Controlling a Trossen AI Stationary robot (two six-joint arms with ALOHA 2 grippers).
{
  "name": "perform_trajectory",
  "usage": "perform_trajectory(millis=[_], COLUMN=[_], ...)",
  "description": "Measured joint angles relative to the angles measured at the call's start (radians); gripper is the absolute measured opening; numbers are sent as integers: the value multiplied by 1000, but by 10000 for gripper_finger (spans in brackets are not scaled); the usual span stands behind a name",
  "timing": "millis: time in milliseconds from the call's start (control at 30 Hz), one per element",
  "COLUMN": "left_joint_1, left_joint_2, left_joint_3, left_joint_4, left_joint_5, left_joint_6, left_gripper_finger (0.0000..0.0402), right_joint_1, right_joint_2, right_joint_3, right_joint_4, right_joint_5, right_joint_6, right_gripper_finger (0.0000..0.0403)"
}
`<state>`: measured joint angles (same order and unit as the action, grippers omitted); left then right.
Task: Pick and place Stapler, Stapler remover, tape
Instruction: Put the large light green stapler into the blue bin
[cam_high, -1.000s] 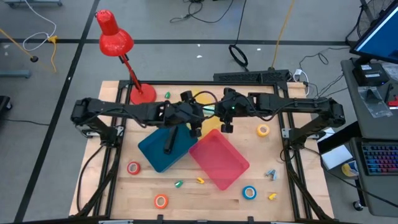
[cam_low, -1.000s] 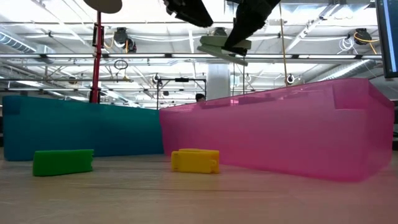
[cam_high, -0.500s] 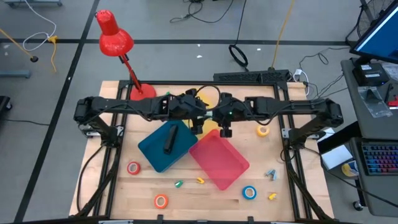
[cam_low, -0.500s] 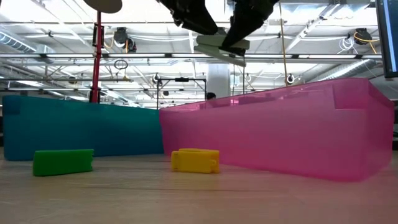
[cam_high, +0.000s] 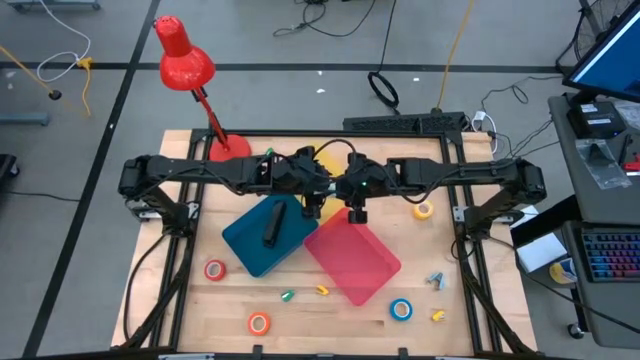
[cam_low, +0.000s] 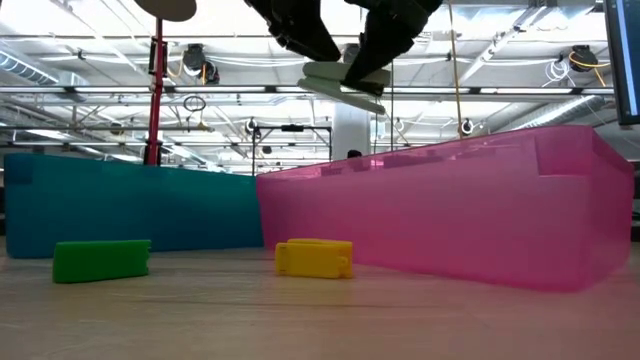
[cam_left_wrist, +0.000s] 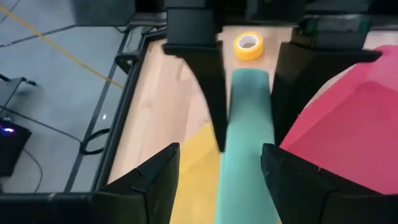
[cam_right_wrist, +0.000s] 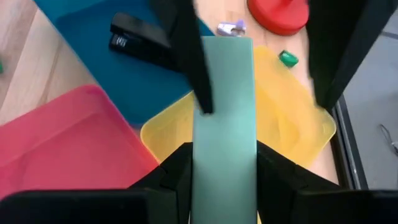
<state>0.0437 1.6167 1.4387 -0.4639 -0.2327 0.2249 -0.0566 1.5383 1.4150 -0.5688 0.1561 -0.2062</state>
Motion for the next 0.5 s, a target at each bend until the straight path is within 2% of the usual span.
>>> perform_trajectory(millis=[167, 500], left_joint_1=[1, 2], left_joint_2=[2, 25], left_joint_3=[0, 0], left_joint_4=[-13, -28], left_joint_5=[47, 43], left_joint_6=[-1, -23], left_gripper_finger=[227, 227], right_joint_1=[0, 6], right_joint_2=[-1, 0], right_joint_3=[0, -1], right_joint_4=[30, 53], right_joint_5=[7, 23], right_joint_6=[7, 11], right_gripper_finger=[116, 116])
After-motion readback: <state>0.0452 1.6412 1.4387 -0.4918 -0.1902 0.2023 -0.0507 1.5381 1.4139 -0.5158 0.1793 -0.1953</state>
